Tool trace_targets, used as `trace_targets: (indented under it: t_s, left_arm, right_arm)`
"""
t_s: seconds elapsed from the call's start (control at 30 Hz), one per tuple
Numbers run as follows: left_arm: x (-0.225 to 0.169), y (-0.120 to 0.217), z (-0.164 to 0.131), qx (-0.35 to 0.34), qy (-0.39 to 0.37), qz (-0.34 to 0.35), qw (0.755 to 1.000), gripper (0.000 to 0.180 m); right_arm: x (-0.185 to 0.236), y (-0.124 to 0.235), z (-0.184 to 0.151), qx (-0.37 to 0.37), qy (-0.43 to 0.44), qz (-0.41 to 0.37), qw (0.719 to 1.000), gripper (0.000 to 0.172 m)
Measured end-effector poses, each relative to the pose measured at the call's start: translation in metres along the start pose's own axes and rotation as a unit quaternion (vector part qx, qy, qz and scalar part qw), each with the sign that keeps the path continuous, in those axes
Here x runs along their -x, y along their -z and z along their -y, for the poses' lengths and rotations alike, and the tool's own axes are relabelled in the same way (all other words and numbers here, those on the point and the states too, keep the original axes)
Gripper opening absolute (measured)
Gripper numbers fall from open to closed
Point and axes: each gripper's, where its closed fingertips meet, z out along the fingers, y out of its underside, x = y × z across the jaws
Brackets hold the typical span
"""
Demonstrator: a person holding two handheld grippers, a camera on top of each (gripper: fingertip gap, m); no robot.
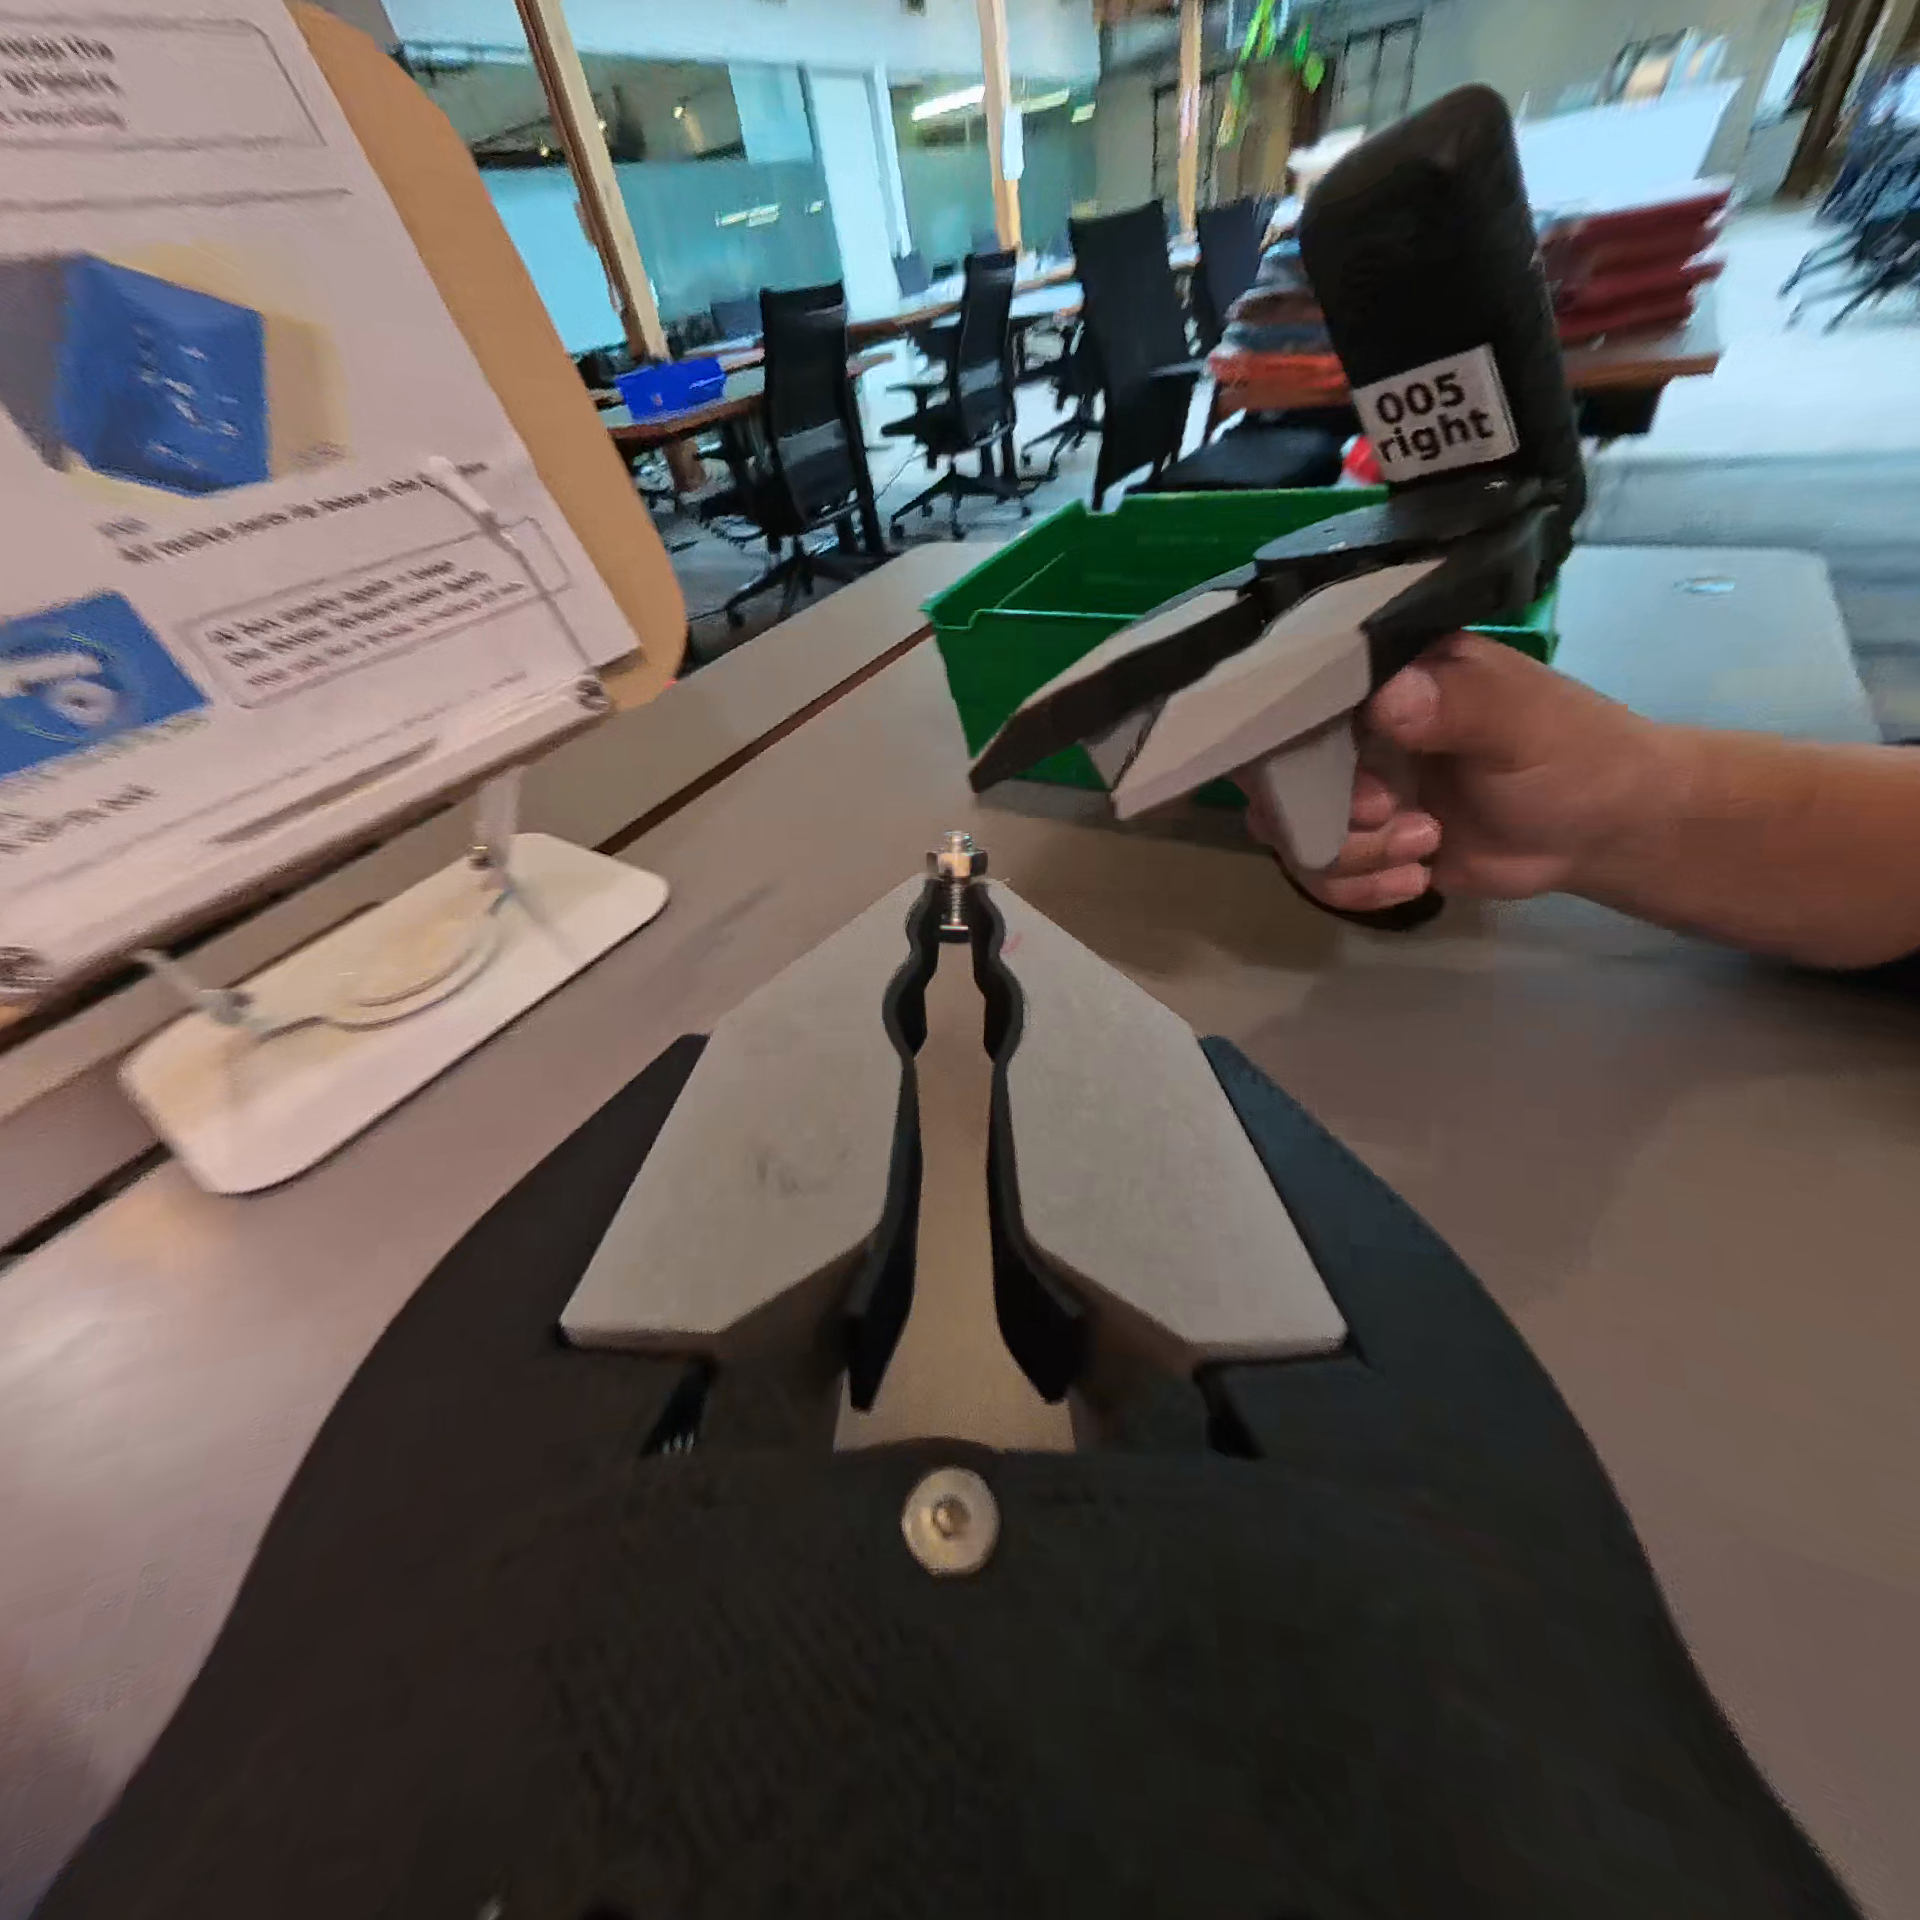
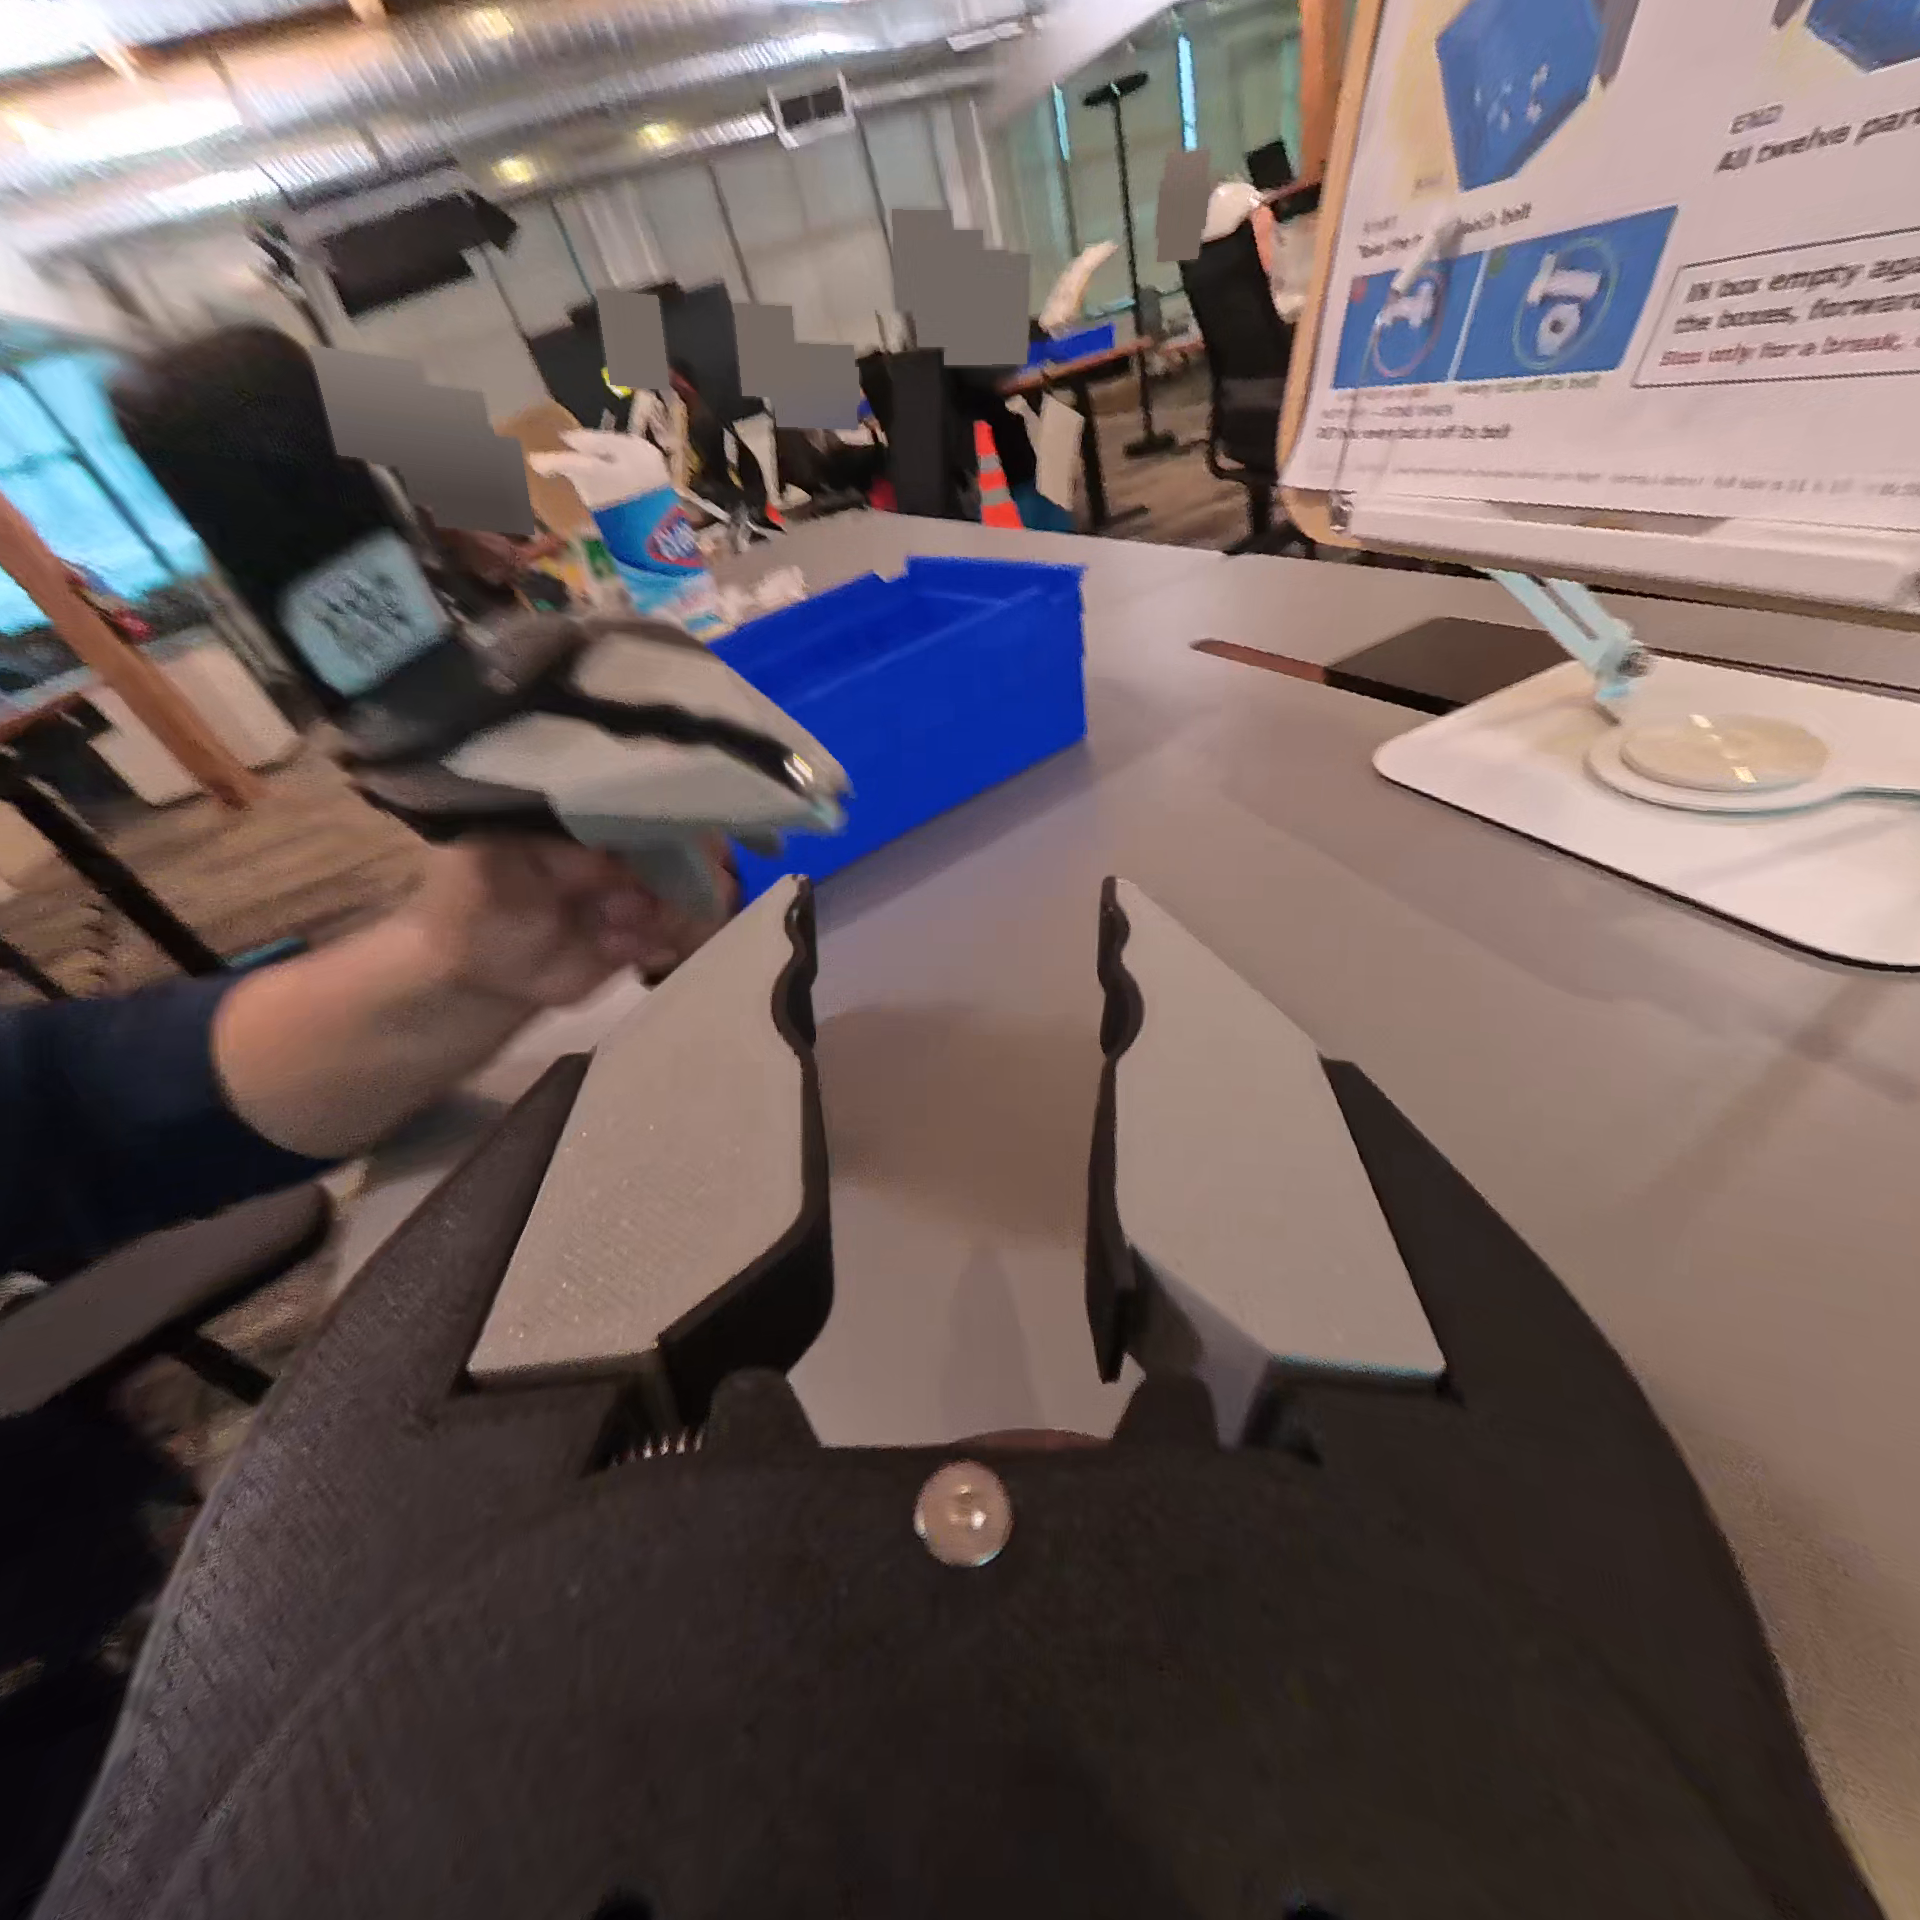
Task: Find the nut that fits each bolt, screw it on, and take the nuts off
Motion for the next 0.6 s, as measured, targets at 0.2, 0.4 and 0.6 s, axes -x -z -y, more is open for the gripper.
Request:
trace_targets:
  t_s: [0.2,0.4,0.6]
  left_arm:
    - [-0.012,-0.014,-0.017,0.012,-0.056,0.002,0.998,0.003]
    - [-0.021,-0.010,-0.016,0.010,-0.053,-0.015,0.998,0.003]
    - [-0.020,-0.007,-0.022,0.022,-0.044,-0.013,0.999,0.003]
  right_arm:
    - [0.021,-0.009,-0.009,0.010,-0.050,0.066,0.996,0.040]
    - [0.024,-0.020,-0.018,0.024,-0.063,0.064,0.996,0.030]
    - [0.030,-0.024,-0.019,0.022,-0.034,0.060,0.997,0.008]
